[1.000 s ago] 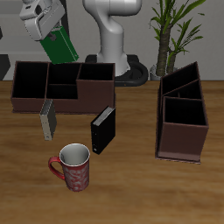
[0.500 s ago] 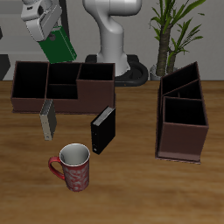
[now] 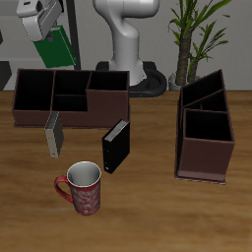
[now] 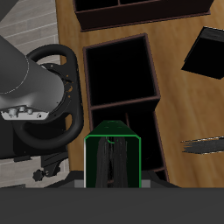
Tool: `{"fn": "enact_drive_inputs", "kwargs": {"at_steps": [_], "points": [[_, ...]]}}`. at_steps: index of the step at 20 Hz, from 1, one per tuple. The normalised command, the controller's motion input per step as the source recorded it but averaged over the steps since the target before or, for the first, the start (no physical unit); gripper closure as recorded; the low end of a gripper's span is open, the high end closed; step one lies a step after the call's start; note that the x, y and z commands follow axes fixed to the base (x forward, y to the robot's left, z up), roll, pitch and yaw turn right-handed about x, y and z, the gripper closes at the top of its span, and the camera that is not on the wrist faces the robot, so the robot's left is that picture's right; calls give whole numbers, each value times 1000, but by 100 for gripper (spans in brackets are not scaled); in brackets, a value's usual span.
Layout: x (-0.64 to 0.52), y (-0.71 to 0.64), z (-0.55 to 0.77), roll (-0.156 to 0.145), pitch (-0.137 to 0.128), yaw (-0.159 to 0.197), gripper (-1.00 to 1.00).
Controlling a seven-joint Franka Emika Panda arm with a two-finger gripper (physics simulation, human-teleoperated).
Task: Place the green book into the back desk caddy's back compartment
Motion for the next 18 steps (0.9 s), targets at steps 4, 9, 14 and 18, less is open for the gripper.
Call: {"fn": "enact_drive_inputs", "kwargs": {"at_steps": [4,9,14,18], "points": [[36,-61,63,-20,-30,9,100],[-9,51,-19,9,11,12,100],[68,-8,-26,-3,-2,38,100],[12,14,-45,-7,1,7,100]]}}
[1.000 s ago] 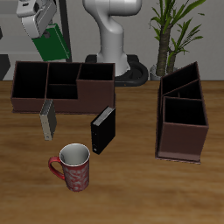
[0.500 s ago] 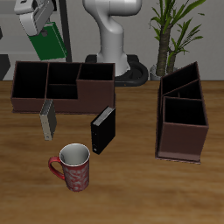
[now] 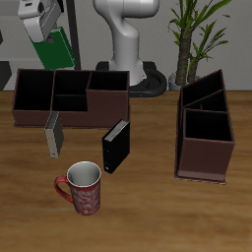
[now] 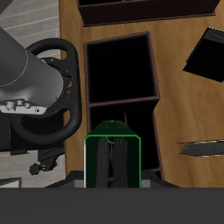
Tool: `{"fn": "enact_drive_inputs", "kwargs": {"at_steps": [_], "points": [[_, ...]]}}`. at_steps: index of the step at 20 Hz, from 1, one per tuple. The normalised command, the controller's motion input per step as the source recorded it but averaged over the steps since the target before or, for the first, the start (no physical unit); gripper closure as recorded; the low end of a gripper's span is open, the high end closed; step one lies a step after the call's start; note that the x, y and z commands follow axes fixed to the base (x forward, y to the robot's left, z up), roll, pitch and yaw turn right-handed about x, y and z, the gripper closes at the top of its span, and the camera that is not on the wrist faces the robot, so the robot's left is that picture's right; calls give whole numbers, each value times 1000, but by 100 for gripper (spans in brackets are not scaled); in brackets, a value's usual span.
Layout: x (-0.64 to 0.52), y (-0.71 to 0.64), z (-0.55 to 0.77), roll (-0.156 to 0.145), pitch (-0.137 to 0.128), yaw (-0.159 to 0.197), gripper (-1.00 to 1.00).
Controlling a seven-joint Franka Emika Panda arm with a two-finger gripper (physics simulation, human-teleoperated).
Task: Place the green book into the back desk caddy's back compartment
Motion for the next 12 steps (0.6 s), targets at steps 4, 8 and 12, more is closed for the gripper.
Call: {"fn": "enact_drive_inputs", "kwargs": {"at_steps": [4,8,12], "points": [[23,-35,-85,-6,12,16,100],[57,31,-75,-1,8,5,100],[44,46,-97,3,11,11,100]]}}
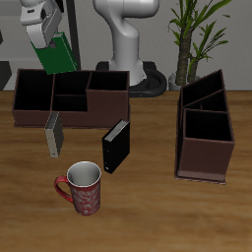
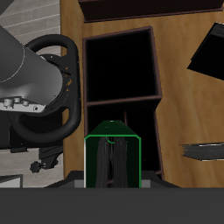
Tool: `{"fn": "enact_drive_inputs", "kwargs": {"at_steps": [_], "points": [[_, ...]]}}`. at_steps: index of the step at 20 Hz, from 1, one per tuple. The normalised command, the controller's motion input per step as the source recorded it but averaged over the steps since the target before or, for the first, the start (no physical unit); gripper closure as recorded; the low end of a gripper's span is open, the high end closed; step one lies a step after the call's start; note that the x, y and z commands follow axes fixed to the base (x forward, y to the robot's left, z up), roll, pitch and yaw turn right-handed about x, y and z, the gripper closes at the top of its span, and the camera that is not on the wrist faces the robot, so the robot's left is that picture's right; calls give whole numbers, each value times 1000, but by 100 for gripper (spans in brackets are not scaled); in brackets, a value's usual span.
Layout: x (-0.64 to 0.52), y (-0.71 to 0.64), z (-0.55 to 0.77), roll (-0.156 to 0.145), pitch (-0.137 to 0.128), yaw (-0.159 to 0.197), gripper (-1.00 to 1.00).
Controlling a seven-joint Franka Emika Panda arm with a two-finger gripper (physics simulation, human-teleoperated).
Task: Place the green book into the back desk caddy's back compartment
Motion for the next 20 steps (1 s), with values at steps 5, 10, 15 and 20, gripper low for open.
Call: {"fn": "enact_drive_inputs", "kwargs": {"at_steps": [5,10,15,20], "points": [[55,80,-36,4,2,8,100],[37,131,-132,12,30,15,100],[30,85,-53,10,21,10,100],[-33,-15,-92,-12,28,9,100]]}}
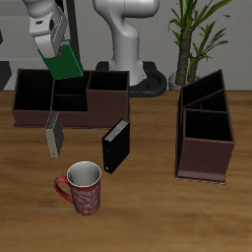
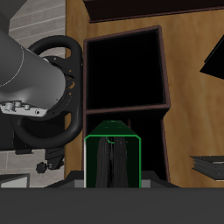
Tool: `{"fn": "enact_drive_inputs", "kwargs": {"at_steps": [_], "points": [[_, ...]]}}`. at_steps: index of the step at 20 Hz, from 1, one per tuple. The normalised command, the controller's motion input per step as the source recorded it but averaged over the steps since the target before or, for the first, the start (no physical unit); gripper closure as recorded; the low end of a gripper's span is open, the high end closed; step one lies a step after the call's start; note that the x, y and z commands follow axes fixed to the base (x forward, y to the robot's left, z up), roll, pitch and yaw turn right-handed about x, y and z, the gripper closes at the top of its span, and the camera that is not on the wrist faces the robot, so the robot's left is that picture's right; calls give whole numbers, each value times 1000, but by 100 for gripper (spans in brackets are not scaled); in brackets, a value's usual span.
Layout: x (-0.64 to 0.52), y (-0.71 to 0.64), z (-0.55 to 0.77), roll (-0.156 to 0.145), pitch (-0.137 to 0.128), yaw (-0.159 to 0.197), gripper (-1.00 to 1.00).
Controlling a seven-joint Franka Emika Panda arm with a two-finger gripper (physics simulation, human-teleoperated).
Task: Place the green book into the back desk caddy's back compartment
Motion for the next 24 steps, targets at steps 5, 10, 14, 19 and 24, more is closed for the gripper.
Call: {"fn": "enact_drive_inputs", "kwargs": {"at_steps": [5,10,14,19,24], "points": [[-29,33,-59,-8,29,16,100],[-49,86,-78,7,25,-6,100],[-34,63,-106,0,30,12,100],[-21,58,-126,-15,39,9,100],[-39,-6,-77,-13,24,1,100]]}}
